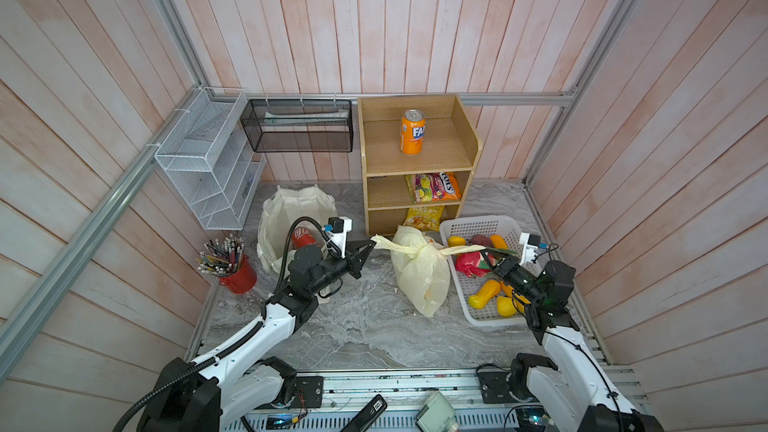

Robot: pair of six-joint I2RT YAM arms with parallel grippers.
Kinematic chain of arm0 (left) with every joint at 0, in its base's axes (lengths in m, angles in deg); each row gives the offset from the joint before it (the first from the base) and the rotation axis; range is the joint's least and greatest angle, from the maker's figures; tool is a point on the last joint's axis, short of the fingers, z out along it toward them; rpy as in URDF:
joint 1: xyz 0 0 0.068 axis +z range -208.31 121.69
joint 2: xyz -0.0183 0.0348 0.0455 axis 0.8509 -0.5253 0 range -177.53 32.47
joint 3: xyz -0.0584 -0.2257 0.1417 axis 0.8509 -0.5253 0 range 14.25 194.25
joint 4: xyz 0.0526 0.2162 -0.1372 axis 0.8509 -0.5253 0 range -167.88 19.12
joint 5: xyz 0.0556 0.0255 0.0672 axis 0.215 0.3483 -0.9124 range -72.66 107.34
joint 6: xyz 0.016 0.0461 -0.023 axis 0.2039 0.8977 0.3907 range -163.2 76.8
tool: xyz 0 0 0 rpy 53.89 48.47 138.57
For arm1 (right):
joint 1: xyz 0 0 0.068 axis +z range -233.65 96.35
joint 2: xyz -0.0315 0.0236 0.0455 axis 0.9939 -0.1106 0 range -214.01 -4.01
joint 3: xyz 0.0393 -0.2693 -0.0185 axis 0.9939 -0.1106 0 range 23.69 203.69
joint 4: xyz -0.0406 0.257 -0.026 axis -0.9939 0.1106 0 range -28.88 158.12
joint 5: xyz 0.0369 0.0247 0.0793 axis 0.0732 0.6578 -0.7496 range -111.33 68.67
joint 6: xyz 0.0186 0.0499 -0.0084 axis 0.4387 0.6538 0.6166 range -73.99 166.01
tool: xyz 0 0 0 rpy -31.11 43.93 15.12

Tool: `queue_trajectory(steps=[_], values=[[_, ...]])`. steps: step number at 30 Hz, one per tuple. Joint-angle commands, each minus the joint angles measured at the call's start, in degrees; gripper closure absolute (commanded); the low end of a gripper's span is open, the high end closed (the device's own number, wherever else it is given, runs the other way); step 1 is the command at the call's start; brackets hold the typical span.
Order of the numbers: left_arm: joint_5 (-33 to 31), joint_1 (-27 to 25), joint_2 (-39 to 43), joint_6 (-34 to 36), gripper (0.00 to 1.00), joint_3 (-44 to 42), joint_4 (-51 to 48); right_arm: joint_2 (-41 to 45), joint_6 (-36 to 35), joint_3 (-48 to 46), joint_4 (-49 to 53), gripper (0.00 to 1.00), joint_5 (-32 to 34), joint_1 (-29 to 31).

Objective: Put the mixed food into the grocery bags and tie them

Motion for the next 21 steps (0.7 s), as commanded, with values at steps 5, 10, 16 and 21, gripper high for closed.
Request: queue_trajectory(steps=[5,10,16,21], values=[[3.94,-4.6,-5.28,5.19,1.0,8.45,-4.35,-7.21,-9.88,11.3,8.7,1.0,7.99,12.56],[4.95,-8.39,-9.8,5.41,1.0,12.74,-4.05,-14.67,-13.38,21.1,8.93,1.0,9.65,22.95],[4.89,-9.98,-13.14,4.79,1.0,15.15,-2.59,-21.41,-14.81,26.85,6.99,1.0,10.31,31.08],[2.32,-9.94,-12.56,5.58,1.0,13.74,-2.94,-21.07,-13.96,24.13,4.15,1.0,10.88,31.55]])
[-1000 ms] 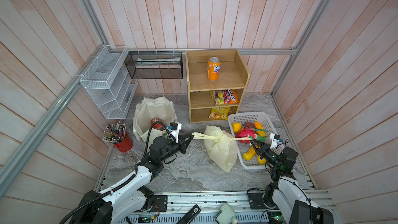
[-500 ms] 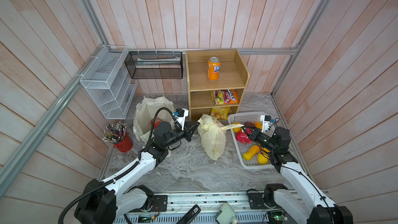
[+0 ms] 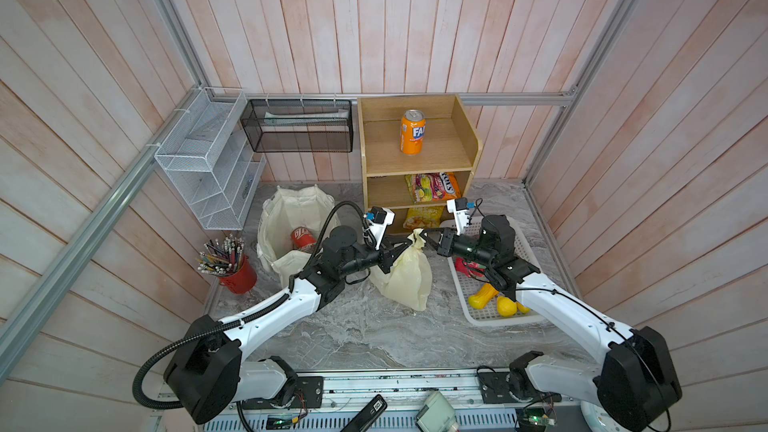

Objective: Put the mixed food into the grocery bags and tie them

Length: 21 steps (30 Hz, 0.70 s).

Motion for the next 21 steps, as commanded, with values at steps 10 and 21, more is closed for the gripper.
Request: queue_trajectory(steps=[10,21], values=[[-3.05,0.14,-0.4,2.36,1.0,-0.25,0.94,5.75,-1.12,-3.42,-4.42,1.0,-2.05,1.9],[-8.43,2.39,0.61,1.71,1.0,-1.38,-3.41,14.6,6.29,-21.07,-10.62,1.0,5.85,-6.24]])
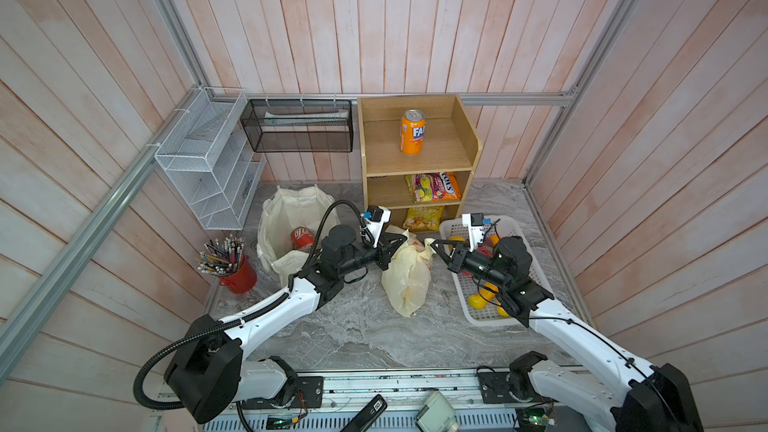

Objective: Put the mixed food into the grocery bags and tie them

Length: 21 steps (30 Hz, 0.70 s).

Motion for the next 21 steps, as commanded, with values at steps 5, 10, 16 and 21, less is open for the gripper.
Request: queue_trajectory(steps=[5,10,16,21], values=[[-11.12,3.01,3.91,-3.63,1.0,-5.74,-3.8,7.36,10.38,-14.77,-4.43,1.0,1.81,-12.67],[-13.63,6.45,6.74,-6.72,1.0,-11.01,-3.56,13.77,15.16,-21.82,-2.66,1.0,0.96,-21.42],[-13.98,7.32,7.7,-7.0,1.0,-12.9,-3.57,15.52,16.58,-23.93,-2.67,1.0,-1.24,-24.73],[-12.27,7.28,6.79,-5.88,1.0,-11.43,-3.66,14.0,14.61,-20.67,-1.5,1.0,-3.28,-24.71]])
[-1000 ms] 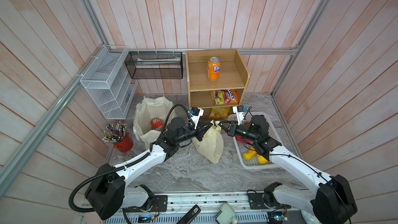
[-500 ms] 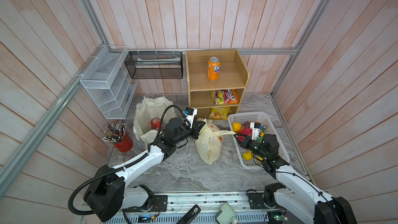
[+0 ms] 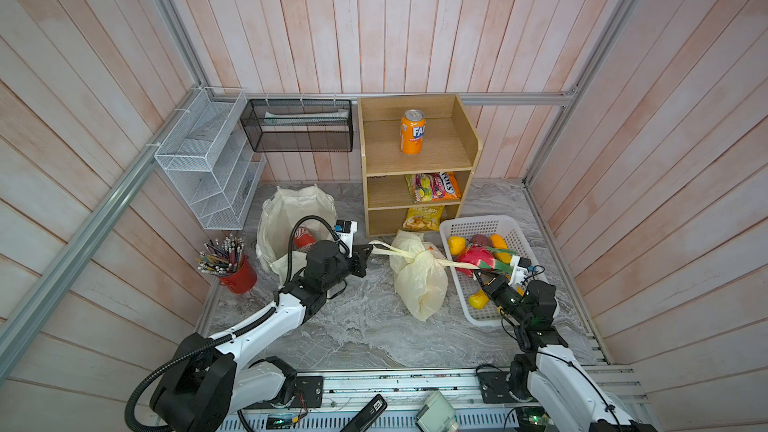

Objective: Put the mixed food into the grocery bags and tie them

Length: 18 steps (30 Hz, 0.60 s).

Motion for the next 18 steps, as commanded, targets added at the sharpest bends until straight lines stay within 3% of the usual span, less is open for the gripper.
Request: queue_trajectory(steps=[1,10,14,18], values=[[-0.44,0.73,0.03,0.7,1.0,1.55,0.19,-1.14,-1.85,3.92,1.19,1.0,-1.7,-0.6],[4.91,0.63,-2.92,5.66,1.0,5.76,-1.64,-2.97,-10.32,10.58,9.63,0.99,-4.0,2.04],[7.3,0.69,-4.86,9.11,1.0,8.4,-3.97,-2.52,-13.38,13.2,15.57,0.6,-3.46,3.28],[9.32,0.68,-6.49,12.06,1.0,10.98,-6.32,-0.26,-15.86,16.31,22.85,0.5,0.8,3.51]])
